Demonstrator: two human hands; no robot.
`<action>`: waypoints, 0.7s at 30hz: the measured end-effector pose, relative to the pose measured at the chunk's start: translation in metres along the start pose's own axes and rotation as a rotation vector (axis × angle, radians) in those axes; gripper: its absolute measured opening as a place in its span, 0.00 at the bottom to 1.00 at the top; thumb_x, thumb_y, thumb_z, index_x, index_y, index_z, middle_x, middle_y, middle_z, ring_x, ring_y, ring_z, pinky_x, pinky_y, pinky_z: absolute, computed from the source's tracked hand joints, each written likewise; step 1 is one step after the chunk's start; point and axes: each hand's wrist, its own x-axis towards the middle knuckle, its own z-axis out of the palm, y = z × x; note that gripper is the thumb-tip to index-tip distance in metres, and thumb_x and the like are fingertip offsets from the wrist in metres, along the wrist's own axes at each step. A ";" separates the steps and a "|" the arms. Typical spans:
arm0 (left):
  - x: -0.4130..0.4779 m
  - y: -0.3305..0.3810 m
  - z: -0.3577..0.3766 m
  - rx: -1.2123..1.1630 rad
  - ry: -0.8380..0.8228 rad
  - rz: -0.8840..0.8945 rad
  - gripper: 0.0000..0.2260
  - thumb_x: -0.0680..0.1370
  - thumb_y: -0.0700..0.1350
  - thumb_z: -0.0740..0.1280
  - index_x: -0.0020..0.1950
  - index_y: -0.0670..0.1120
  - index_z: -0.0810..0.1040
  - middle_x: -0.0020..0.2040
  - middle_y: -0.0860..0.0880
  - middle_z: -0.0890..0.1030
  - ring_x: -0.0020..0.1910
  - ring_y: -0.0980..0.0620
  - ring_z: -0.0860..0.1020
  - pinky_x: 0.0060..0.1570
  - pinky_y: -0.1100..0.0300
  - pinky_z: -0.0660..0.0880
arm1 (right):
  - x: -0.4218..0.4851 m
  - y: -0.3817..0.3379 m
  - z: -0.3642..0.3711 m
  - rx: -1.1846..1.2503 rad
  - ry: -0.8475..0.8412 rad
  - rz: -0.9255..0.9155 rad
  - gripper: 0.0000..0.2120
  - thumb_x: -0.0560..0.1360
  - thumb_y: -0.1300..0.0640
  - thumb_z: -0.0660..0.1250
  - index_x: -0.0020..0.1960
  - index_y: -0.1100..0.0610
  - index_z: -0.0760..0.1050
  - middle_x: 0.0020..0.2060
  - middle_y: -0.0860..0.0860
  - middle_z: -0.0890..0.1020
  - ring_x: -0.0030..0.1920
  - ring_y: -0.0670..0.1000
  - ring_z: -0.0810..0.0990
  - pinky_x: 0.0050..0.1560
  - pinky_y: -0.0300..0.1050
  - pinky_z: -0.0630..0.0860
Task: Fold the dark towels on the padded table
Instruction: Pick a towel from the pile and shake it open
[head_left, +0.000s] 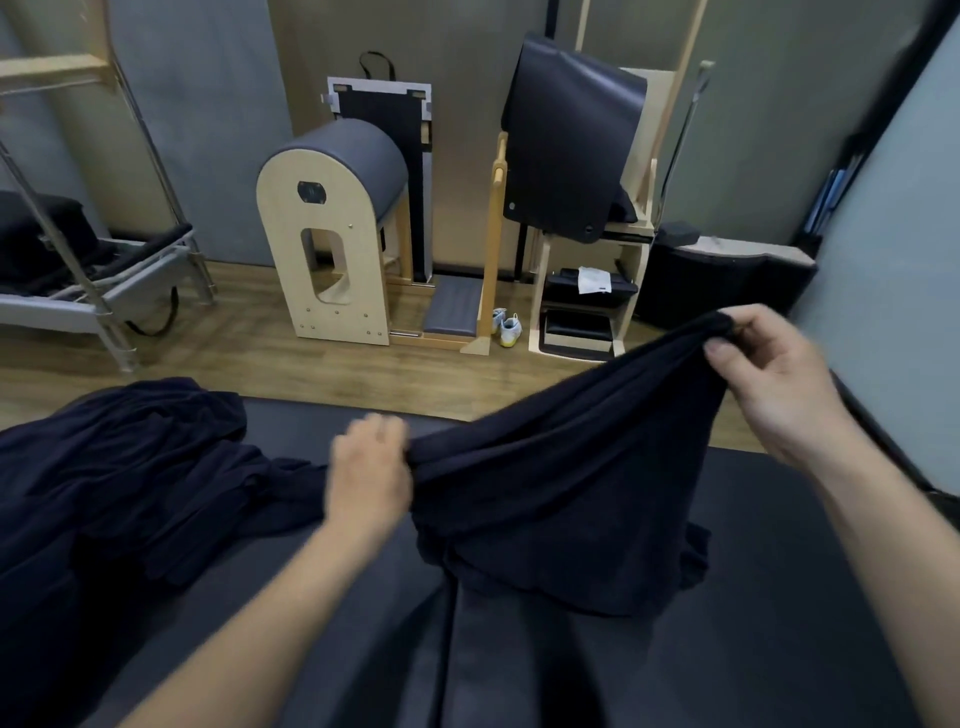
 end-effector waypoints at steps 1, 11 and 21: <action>-0.014 0.020 0.012 -0.140 -0.027 0.132 0.07 0.68 0.37 0.65 0.44 0.45 0.71 0.43 0.45 0.73 0.44 0.41 0.74 0.42 0.47 0.72 | -0.003 -0.001 0.007 -0.003 -0.052 -0.009 0.23 0.78 0.70 0.63 0.44 0.41 0.79 0.39 0.37 0.82 0.42 0.38 0.78 0.47 0.31 0.74; -0.019 0.139 0.004 -0.866 0.107 0.114 0.14 0.80 0.38 0.64 0.65 0.41 0.76 0.61 0.47 0.79 0.61 0.57 0.75 0.63 0.69 0.68 | -0.017 -0.001 0.051 -0.023 -0.350 -0.005 0.13 0.77 0.71 0.64 0.49 0.53 0.78 0.43 0.42 0.83 0.45 0.41 0.80 0.48 0.34 0.75; -0.034 0.117 0.034 -0.497 -0.680 0.014 0.13 0.73 0.55 0.66 0.56 0.56 0.80 0.50 0.51 0.83 0.53 0.48 0.80 0.52 0.55 0.77 | -0.013 0.001 0.039 0.181 -0.191 0.020 0.12 0.76 0.59 0.69 0.46 0.41 0.82 0.42 0.42 0.83 0.45 0.44 0.79 0.48 0.36 0.75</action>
